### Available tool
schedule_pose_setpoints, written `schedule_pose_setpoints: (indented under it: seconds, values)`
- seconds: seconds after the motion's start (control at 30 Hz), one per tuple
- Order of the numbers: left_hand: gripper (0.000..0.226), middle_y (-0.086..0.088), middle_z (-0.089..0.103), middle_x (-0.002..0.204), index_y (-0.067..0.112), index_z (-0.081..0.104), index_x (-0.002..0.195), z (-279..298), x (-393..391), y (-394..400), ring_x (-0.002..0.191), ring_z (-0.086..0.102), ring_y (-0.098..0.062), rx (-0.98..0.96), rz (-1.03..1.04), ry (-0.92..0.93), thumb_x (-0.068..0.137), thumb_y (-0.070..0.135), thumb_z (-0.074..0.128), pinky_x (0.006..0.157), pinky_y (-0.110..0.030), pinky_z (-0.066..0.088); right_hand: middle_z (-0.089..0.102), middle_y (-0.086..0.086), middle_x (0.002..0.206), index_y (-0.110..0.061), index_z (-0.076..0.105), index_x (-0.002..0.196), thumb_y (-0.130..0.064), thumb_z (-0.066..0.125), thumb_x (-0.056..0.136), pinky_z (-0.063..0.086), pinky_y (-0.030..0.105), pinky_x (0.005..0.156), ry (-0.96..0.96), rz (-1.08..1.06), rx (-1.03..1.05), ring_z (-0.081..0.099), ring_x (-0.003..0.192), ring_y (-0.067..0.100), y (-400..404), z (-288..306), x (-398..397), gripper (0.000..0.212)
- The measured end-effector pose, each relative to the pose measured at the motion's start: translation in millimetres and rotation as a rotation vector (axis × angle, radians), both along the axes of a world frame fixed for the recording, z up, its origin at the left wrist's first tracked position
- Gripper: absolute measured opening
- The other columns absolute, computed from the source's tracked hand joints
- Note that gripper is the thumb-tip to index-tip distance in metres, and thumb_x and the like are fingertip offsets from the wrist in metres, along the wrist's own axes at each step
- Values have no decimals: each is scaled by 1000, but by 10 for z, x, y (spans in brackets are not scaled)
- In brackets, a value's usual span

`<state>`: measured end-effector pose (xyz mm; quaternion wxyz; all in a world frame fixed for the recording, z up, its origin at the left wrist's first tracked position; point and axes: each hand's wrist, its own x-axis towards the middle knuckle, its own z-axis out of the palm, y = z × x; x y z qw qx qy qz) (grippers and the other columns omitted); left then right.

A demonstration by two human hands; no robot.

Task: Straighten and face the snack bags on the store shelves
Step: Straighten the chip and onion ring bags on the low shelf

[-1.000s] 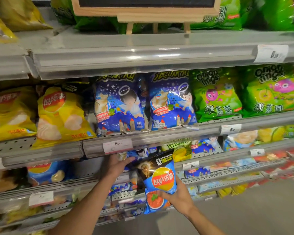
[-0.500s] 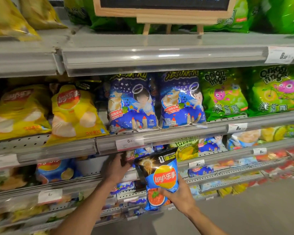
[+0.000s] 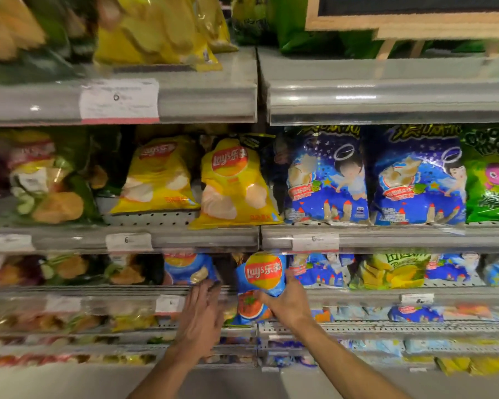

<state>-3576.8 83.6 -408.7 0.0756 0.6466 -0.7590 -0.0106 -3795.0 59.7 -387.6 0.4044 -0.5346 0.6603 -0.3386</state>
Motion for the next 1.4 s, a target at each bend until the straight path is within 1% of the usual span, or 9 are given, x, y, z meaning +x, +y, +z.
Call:
schedule_pose_setpoints:
  seconds: [0.17,0.33,0.43,0.53,0.67,1.0,1.13,1.2,1.4]
  values:
    - [74,-12,28,156,11,28,155,-60,81,-58,144,28,-31,87,-78,-39,92,38,57,121,-41,24,74,8,100,-12,68,105,-39,89,75,56,43,80,21,-187,-39,70,93,27,-409,79,362,47]
    - [83,-7,16,158,11,8,158,-114,94,-93,145,17,-27,125,-28,-15,95,47,48,123,-38,11,65,16,68,0,62,64,-57,85,73,50,48,60,109,-251,31,58,61,23,-637,62,552,63]
    - [87,-3,16,158,12,4,158,-169,141,-107,145,19,-25,95,-24,50,94,50,49,122,-35,11,69,15,89,-1,66,84,-57,84,74,54,45,70,165,-226,13,66,81,30,-642,-43,576,60]
    - [83,-4,22,154,14,12,157,-189,176,-111,140,23,-22,80,-71,40,93,50,50,120,-33,18,64,15,110,-7,60,108,-46,87,76,54,45,85,109,-181,-15,64,103,33,-595,-129,570,57]
    - [83,-2,21,153,16,15,156,-177,170,-98,141,21,-21,101,-68,75,91,46,54,120,-32,18,65,8,106,-21,54,101,-33,90,74,55,40,82,66,-142,-41,66,99,25,-549,-147,609,46]
    - [72,-2,22,152,14,21,154,-76,38,-67,143,20,-19,108,26,203,96,42,53,121,-29,21,60,11,130,-9,46,139,-29,92,73,50,48,105,-29,-36,-38,58,124,28,-308,-150,528,83]
    - [65,-6,25,153,11,30,151,-7,-264,4,144,22,-21,96,180,379,96,33,57,119,-33,26,52,-10,122,-9,45,143,-28,89,77,48,6,87,-115,-111,-42,56,107,-2,-43,-126,328,81]
    - [65,-11,28,153,9,37,148,15,-467,53,144,24,-26,78,245,499,92,26,64,117,-39,31,55,-13,118,-11,50,142,-27,87,80,44,-1,77,-117,-154,-76,54,99,-12,98,-125,169,74]
    - [40,-13,54,129,6,58,128,-43,-1133,232,124,49,-34,109,424,841,89,10,67,107,-44,40,71,9,103,-15,62,114,-19,82,84,55,42,95,-220,-300,-14,69,101,25,456,-87,-608,37]
